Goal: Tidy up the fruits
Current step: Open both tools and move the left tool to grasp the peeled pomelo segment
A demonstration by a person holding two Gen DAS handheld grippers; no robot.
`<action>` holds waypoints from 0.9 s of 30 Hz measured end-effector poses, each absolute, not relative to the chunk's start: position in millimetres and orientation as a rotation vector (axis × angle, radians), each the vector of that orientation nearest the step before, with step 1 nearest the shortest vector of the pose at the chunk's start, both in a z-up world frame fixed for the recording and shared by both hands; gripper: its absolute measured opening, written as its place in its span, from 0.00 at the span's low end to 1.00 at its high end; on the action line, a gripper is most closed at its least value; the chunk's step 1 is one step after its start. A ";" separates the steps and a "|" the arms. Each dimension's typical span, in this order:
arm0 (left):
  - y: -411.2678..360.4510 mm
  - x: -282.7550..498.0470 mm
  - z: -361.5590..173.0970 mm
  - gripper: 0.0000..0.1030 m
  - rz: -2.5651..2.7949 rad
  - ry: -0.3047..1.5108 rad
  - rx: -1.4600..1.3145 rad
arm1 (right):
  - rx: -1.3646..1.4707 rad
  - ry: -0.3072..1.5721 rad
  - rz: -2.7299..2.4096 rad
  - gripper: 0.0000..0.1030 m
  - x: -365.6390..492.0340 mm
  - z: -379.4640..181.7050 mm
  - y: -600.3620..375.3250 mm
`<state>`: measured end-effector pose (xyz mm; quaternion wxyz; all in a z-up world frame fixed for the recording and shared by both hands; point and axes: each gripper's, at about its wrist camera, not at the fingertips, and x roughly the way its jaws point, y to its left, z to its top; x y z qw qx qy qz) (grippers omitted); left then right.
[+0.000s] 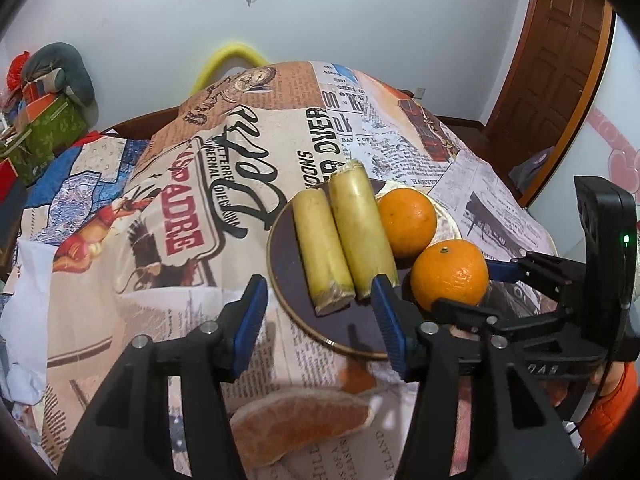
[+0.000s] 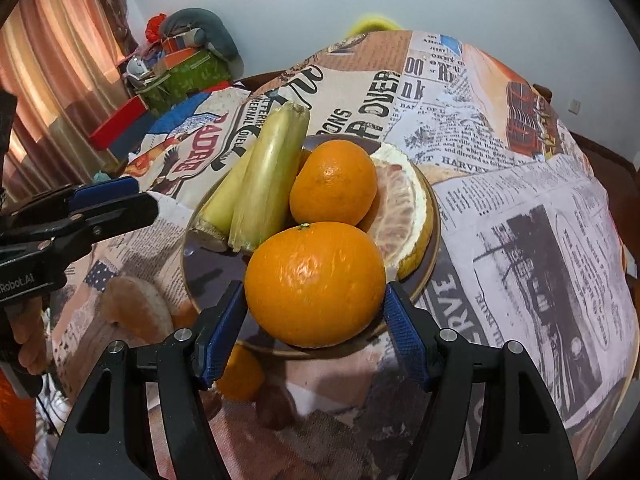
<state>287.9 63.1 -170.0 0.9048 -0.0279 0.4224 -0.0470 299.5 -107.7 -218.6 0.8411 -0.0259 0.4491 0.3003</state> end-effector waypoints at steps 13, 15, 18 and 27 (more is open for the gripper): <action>89.2 244.8 -179.0 0.63 -0.056 0.928 -0.065 | -0.053 0.829 0.609 0.74 259.7 -179.7 -122.0; 90.2 239.0 -187.5 0.63 -0.062 0.952 -0.060 | -0.065 0.827 0.608 0.74 252.3 -180.8 -120.7; 89.0 234.1 -201.5 0.64 -0.069 0.985 -0.047 | -0.072 0.835 0.609 0.74 245.9 -183.9 -119.8; 84.6 228.5 -221.7 0.64 -0.073 1.008 -0.047 | -0.098 0.866 0.602 0.74 233.0 -202.3 -117.3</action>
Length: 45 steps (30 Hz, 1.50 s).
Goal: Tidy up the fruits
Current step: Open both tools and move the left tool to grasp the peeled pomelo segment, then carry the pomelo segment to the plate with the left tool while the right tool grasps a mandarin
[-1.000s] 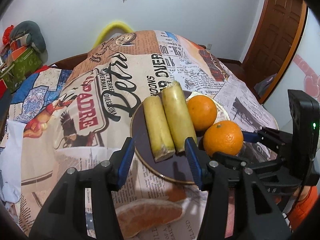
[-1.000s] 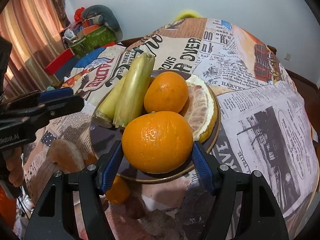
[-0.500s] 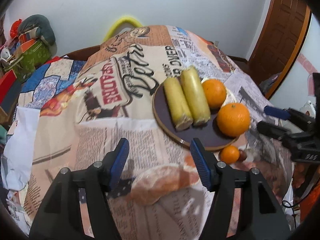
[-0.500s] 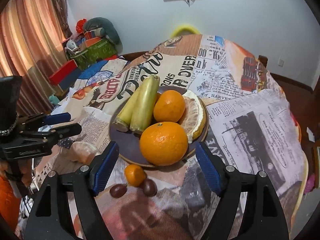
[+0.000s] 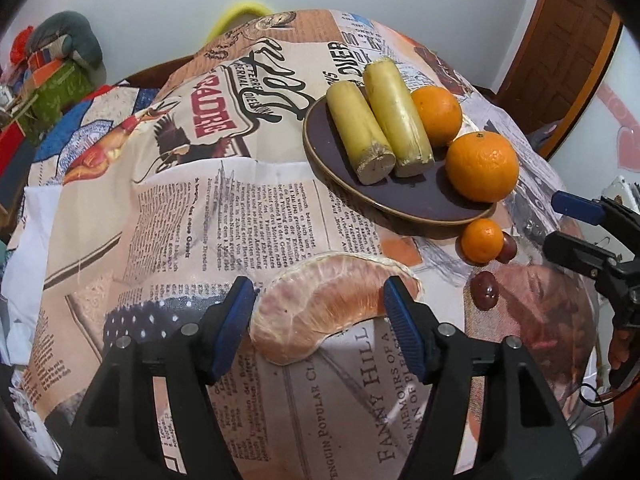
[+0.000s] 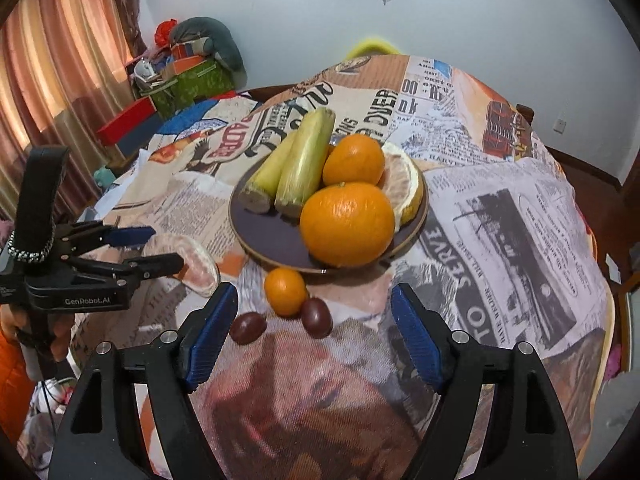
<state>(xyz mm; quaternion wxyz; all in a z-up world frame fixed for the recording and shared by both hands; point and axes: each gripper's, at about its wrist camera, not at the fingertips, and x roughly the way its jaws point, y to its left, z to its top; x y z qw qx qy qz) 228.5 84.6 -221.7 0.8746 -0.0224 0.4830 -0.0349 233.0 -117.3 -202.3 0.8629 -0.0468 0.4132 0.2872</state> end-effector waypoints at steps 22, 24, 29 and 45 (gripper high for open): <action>57.8 194.7 -210.8 0.47 -0.128 1.004 0.025 | -0.084 0.851 0.610 0.74 219.7 -200.8 -124.4; 59.5 202.5 -212.2 0.47 -0.136 1.010 0.026 | -0.087 0.853 0.619 0.74 220.9 -201.9 -121.5; 57.1 223.3 -225.3 0.47 -0.160 1.035 0.043 | -0.110 0.868 0.652 0.59 228.8 -207.6 -107.4; 51.4 244.8 -238.5 0.43 -0.168 1.003 0.063 | -0.171 0.908 0.668 0.26 244.1 -227.9 -81.9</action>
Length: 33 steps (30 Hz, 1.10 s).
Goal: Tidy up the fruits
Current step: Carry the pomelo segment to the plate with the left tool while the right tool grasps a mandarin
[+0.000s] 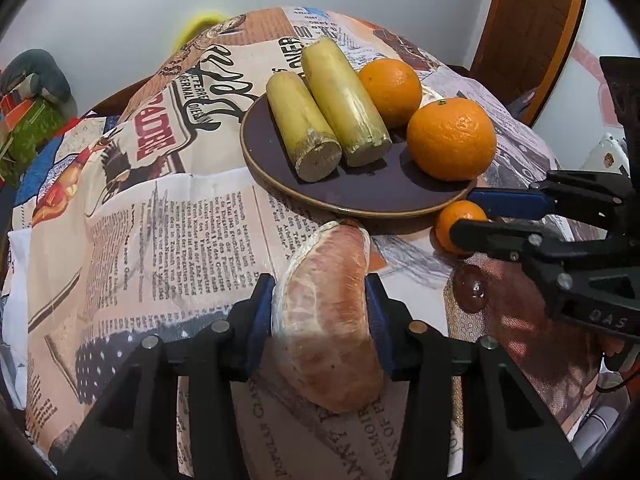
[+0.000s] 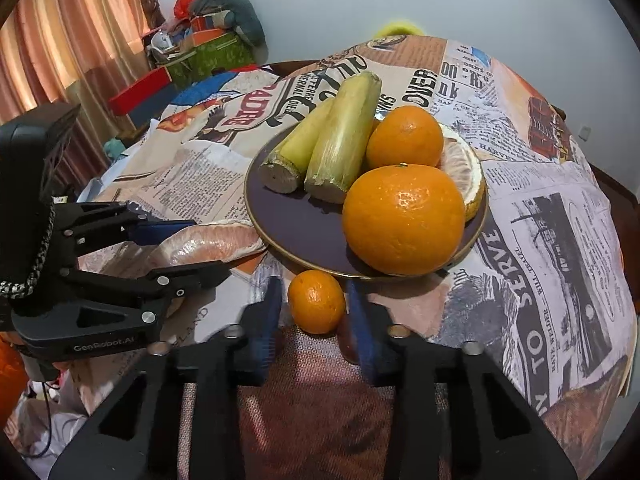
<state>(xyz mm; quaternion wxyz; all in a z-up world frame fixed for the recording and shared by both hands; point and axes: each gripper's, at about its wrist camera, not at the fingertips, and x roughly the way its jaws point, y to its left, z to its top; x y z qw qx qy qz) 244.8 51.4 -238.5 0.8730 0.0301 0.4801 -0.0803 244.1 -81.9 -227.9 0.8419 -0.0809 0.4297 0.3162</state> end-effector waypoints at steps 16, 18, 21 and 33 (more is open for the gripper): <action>59.3 219.8 -198.0 0.42 -0.116 0.901 -0.001 | -0.120 0.840 0.657 0.25 234.5 -202.9 -98.6; 59.7 219.1 -189.5 0.43 -0.111 0.878 -0.011 | -0.112 0.825 0.651 0.25 233.4 -197.0 -103.1; 58.9 217.5 -177.5 0.42 -0.116 0.842 -0.034 | -0.104 0.801 0.639 0.25 232.5 -188.5 -108.8; 45.5 244.4 -149.9 0.42 -0.140 0.757 -0.064 | -0.084 0.736 0.600 0.25 247.3 -167.0 -123.1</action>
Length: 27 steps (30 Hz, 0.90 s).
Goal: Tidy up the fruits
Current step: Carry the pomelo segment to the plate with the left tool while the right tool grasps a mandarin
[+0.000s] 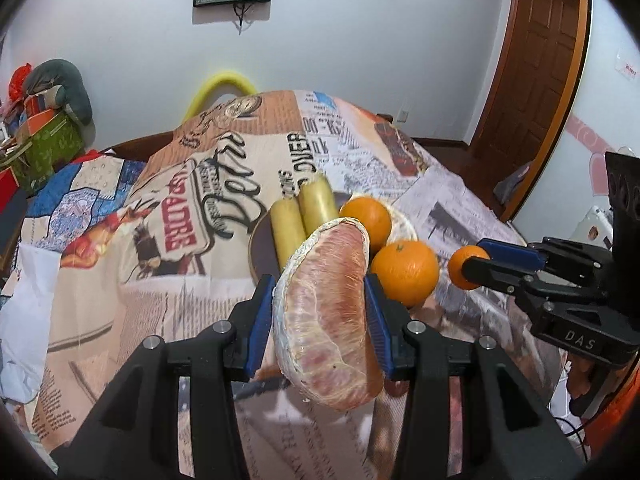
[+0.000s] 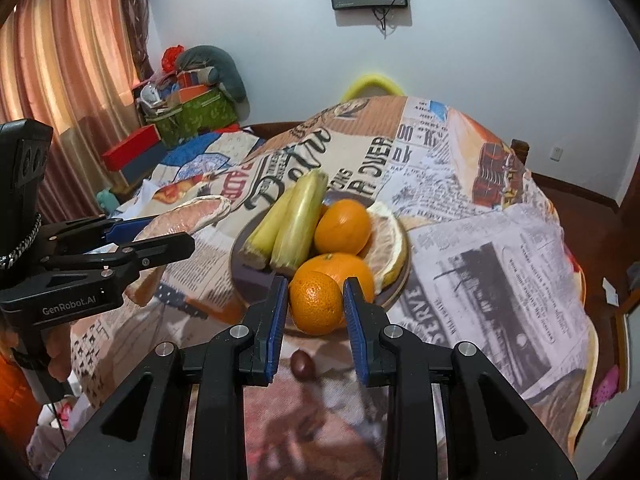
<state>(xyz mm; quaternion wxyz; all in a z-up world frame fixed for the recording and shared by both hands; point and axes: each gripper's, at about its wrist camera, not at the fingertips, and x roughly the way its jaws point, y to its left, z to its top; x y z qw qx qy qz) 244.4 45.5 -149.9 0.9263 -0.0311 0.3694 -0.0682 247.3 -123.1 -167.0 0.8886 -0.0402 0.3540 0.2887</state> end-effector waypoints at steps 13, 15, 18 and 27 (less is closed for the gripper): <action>33.9 290.1 -155.5 0.43 -0.163 0.745 -0.073 | -0.082 0.737 0.568 0.25 292.2 -172.9 -126.5; 33.8 298.2 -159.1 0.43 -0.164 0.751 -0.083 | -0.089 0.740 0.565 0.25 297.6 -174.8 -125.9; 32.1 307.1 -163.8 0.43 -0.164 0.757 -0.086 | -0.093 0.747 0.562 0.25 309.1 -178.3 -124.1; 25.3 323.9 -174.3 0.43 -0.182 0.774 -0.100 | -0.110 0.789 0.552 0.25 328.0 -194.0 -117.1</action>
